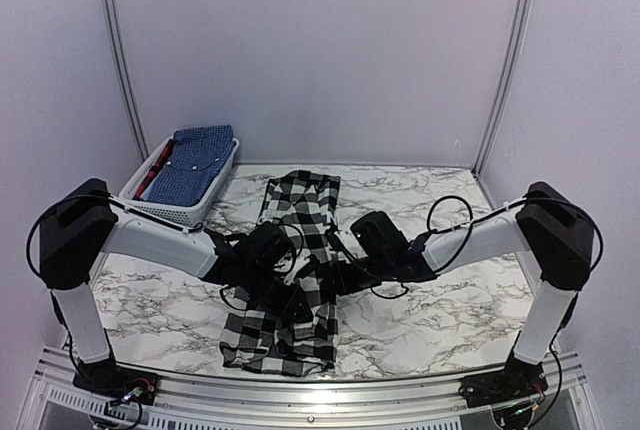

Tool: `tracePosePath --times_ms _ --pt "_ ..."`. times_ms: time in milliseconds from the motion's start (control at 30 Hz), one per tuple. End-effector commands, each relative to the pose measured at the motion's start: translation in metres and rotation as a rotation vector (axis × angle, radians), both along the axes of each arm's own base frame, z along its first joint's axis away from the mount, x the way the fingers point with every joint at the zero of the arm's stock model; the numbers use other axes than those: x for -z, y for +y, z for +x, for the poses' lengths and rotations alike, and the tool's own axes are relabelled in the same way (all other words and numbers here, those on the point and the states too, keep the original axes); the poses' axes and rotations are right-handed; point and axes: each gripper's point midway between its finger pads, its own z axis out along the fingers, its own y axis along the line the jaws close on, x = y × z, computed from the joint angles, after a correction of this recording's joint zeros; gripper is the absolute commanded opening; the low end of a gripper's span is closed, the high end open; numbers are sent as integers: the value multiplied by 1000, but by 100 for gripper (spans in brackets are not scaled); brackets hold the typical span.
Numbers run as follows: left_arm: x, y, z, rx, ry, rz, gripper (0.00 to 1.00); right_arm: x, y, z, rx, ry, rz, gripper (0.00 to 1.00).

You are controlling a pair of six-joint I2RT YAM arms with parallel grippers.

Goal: Fold and stack the long sleeve shirts
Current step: Fold the 1/3-folded shirt at the center of the board.

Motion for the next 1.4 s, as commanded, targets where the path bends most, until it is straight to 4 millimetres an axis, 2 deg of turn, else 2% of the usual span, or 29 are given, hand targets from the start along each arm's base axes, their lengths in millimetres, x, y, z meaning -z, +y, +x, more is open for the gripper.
tracePosePath --times_ms 0,67,133,233,300,400,433,533,567,667,767,833,933,1033,1133,1200,1367 --pt "15 -7 -10 7 65 -36 21 12 4 -4 1 28 7 13" --pt "17 -5 -11 1 62 -34 20 12 1 -3 9 26 -4 13" --pt "6 -7 -6 -7 33 -52 21 1 0 4 25 -5 -9 13" --pt "-22 -11 6 -32 -18 -92 22 -26 -1 21 44 -49 11 14" --pt "-50 -14 18 -65 -59 -138 24 -48 -1 36 59 -89 36 15" --pt "-92 -5 46 -156 -152 -172 28 -75 -6 63 95 -132 72 17" --pt "-105 2 62 -205 -192 -174 29 -81 -7 74 105 -138 88 17" --pt "-125 31 117 -376 -295 -139 29 -101 -4 116 141 -184 156 17" --pt "-127 40 134 -420 -313 -129 30 -101 -2 128 149 -190 168 17" --pt "-127 57 187 -505 -356 -106 29 -102 3 168 175 -195 213 17" --pt "-125 63 237 -548 -404 -87 28 -103 10 203 189 -191 272 17" --pt "-119 68 265 -574 -406 -85 27 -89 11 218 199 -159 290 17" --pt "-105 72 295 -595 -408 -76 26 -73 16 234 198 -119 320 18" --pt "-87 76 315 -610 -401 -58 26 -52 20 245 200 -72 330 18" --pt "-61 80 326 -621 -362 -37 26 -35 24 251 207 -37 329 18" --pt "-47 81 329 -618 -339 -32 26 -24 15 256 240 -14 319 18" --pt "-18 88 330 -633 -291 -1 26 -2 -29 268 332 50 343 18"
